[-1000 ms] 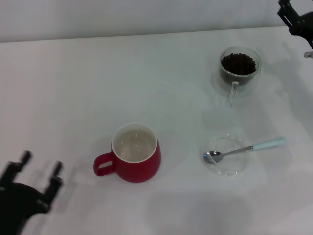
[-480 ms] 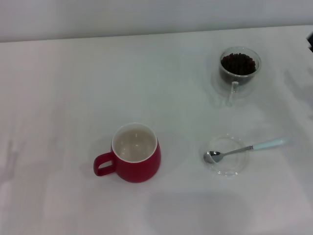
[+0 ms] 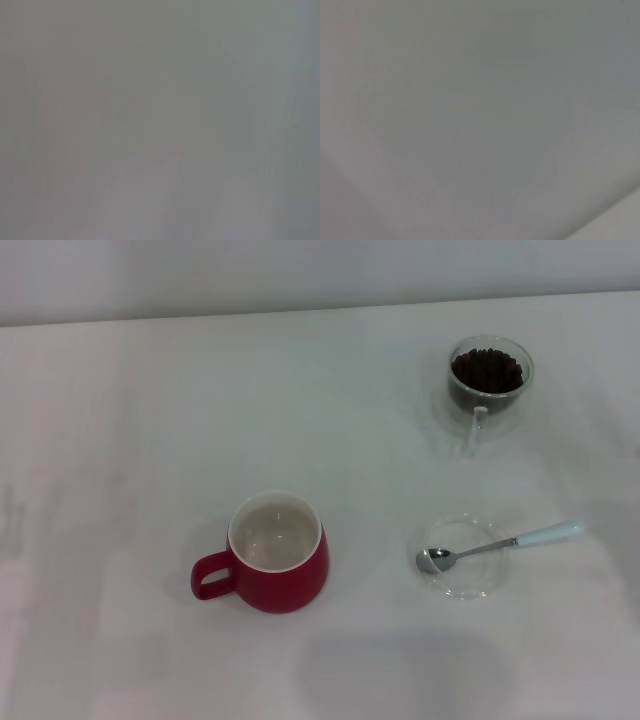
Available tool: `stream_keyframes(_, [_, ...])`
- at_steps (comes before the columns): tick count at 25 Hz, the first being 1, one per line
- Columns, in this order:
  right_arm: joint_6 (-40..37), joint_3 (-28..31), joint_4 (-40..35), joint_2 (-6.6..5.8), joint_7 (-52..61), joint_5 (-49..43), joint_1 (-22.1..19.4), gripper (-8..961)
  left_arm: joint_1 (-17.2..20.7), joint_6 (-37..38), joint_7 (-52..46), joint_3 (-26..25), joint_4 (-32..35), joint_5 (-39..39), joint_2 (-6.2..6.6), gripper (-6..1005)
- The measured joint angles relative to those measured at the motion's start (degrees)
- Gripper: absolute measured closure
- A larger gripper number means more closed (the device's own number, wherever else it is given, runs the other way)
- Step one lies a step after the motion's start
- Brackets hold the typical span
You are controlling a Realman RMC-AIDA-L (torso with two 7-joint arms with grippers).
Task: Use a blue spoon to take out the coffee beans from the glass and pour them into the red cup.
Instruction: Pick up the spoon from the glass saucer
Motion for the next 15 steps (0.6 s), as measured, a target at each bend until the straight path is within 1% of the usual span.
stream_keyframes(2, [-1.1,0.0,2.6,0.07,0.4,0.0,0.2,78,-0.3,0.0,0.0,0.0,-0.1,-0.3,0.01,333])
stream_keyframes(3, [-1.3,-0.3,3.7,0.06,0.5,0.0,0.4,79,-1.0,0.0,0.0,0.0,-0.2,-1.0,0.02,334])
stream_keyframes(8, [-2.9,-3.7,5.7,0.33,0.5,-0.6,0.7,81,-2.2,0.0,0.0,0.0,-1.6,-1.5,0.11,334])
stream_keyframes(15, [-4.0,-4.0,9.9,0.3,0.5,-0.6,0.3,83,-2.9,-1.4,0.1,0.0,-2.3,-1.7,0.12,334])
